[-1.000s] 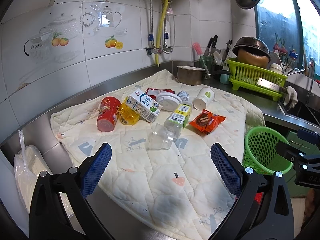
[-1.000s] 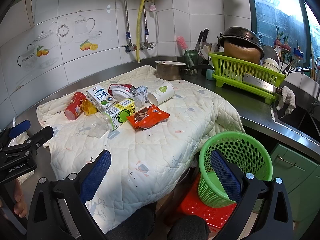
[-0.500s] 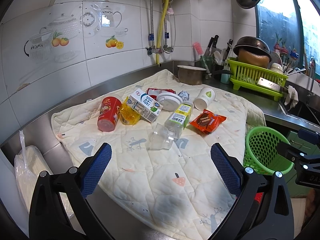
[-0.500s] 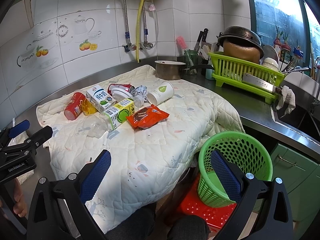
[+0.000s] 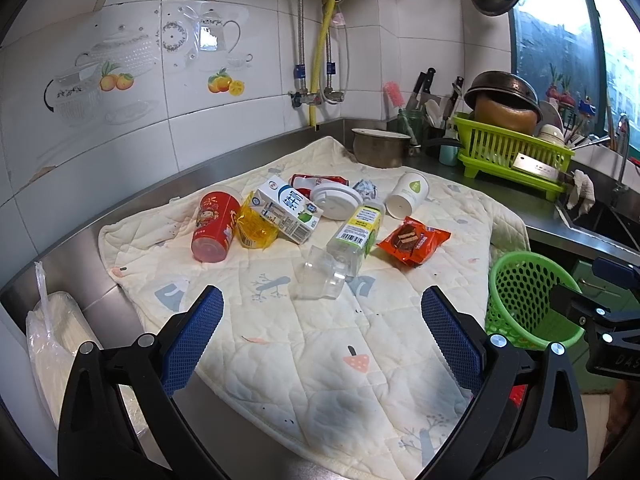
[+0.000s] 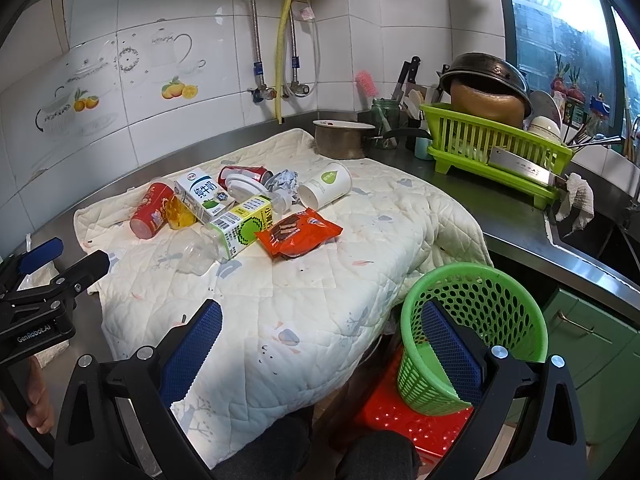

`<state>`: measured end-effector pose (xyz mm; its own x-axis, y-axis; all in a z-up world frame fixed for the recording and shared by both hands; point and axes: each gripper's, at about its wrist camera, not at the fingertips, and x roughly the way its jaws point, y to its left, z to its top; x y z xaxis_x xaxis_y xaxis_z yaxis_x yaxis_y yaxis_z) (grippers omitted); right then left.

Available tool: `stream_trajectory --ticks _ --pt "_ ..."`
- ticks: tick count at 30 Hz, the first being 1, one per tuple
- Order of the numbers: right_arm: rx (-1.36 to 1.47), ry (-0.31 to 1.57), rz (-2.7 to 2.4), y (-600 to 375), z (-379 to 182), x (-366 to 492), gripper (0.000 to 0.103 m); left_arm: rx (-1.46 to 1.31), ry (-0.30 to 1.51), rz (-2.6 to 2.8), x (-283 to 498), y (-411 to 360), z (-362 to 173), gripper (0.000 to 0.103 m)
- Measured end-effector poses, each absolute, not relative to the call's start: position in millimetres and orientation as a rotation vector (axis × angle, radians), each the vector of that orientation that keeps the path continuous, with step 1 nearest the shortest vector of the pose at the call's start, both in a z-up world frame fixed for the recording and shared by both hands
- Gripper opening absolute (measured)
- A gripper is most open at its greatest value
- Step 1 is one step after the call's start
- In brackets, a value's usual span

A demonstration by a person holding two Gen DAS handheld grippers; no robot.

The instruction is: Collect trash

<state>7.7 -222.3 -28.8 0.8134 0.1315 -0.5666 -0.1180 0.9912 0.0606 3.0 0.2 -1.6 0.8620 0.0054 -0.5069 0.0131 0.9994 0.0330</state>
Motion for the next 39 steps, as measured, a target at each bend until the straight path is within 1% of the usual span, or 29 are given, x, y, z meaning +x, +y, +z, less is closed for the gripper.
stream_trajectory --ticks 26,39 --pt "0.023 0.622 0.148 -216.0 -35.8 19.5 0.097 0.042 0.550 -0.002 12.8 2.2 -3.3 0.098" --pt "0.006 0.635 0.204 -213.8 -43.4 50.7 0.095 0.025 0.567 0.023 22.7 13.3 -10.0 0.098"
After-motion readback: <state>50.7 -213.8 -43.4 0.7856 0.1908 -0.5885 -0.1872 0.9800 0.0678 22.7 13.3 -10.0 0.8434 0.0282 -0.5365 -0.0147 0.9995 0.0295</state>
